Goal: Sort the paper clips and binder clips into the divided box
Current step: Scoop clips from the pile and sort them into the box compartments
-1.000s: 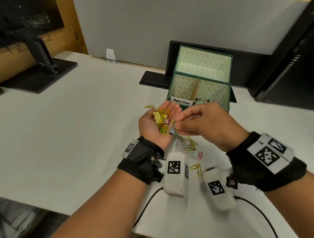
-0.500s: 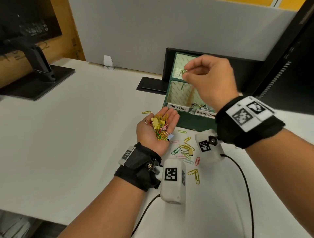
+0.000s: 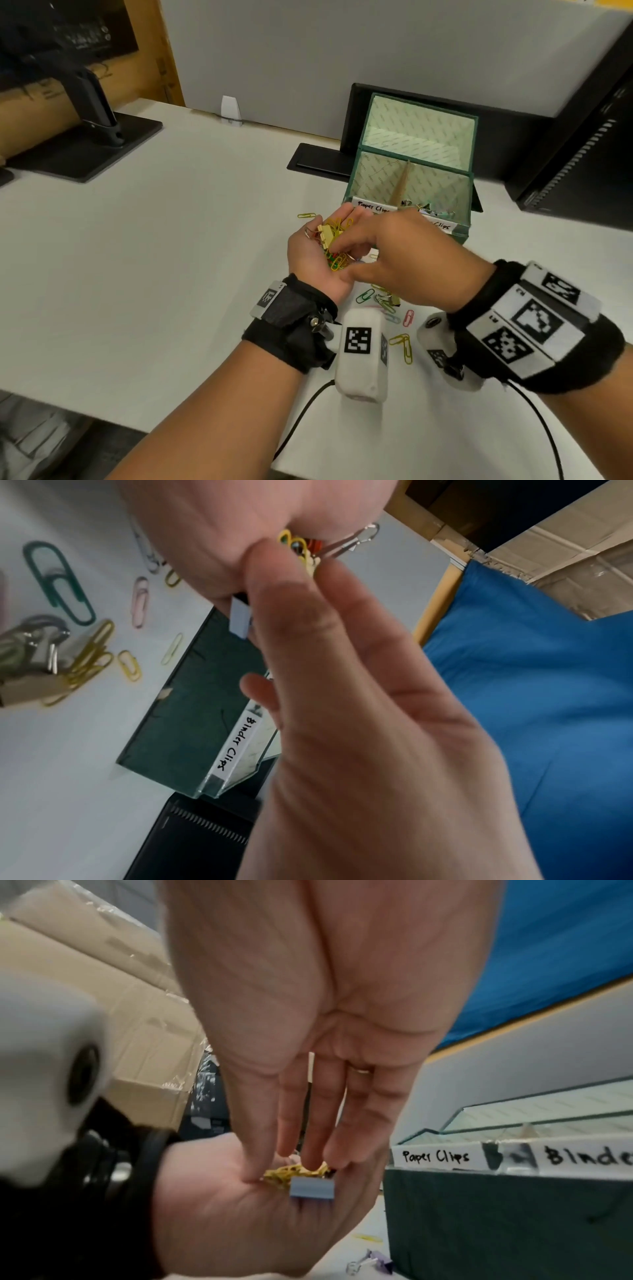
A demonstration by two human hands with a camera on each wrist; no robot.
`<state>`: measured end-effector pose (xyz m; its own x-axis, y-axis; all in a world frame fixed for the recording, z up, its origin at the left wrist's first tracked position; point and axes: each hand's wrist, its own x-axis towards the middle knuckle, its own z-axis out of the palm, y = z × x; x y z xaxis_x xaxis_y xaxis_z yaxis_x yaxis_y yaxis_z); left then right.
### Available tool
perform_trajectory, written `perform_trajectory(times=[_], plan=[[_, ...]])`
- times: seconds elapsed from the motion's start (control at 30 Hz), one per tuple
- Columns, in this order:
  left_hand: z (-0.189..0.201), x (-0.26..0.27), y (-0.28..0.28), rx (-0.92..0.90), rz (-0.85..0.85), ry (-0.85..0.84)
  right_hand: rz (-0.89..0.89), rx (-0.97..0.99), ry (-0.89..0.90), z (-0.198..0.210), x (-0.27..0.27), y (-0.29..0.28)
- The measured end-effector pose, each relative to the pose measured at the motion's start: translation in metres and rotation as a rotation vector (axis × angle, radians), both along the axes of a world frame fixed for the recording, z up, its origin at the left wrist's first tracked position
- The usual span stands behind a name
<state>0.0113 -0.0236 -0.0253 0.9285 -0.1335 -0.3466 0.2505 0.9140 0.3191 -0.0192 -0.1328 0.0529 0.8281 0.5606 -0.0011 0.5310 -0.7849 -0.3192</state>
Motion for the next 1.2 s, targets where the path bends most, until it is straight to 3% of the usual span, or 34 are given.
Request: perform_trajectory(times=[0.17,0.27,0.4,0.53,0.63,0.9,0.97,1.1,1.2], plan=[[-0.004,-0.006,-0.004,-0.014,-0.038,0.041,0.020,-0.205,-0.152,-0.014,0.005,0.017],[-0.004,-0.005,-0.003,-0.044,-0.030,0.056,0.004,-0.217,-0.205,-0.018,0.005,0.020],[-0.001,-0.003,-0.002,-0.060,0.019,0.048,-0.061,0.103,-0.127,-0.016,0.008,0.008],[-0.001,-0.003,-0.003,-0.071,0.047,0.015,-0.240,0.478,0.112,-0.009,0.013,-0.003],[0.000,-0.003,-0.004,-0.120,0.070,-0.006,-0.291,0.608,0.174,0.000,0.020,-0.010],[0.004,-0.004,-0.001,-0.147,0.013,0.033,-0.488,0.793,-0.285,0.026,0.055,-0.017],[0.003,-0.004,-0.002,-0.147,0.008,0.029,-0.496,0.735,-0.359,0.028,0.064,-0.017],[0.003,-0.004,-0.001,-0.151,0.000,0.009,-0.389,0.192,-0.200,0.013,0.069,-0.018],[0.003,-0.003,-0.001,-0.155,0.006,0.009,-0.313,0.203,-0.207,0.009,0.055,-0.014]])
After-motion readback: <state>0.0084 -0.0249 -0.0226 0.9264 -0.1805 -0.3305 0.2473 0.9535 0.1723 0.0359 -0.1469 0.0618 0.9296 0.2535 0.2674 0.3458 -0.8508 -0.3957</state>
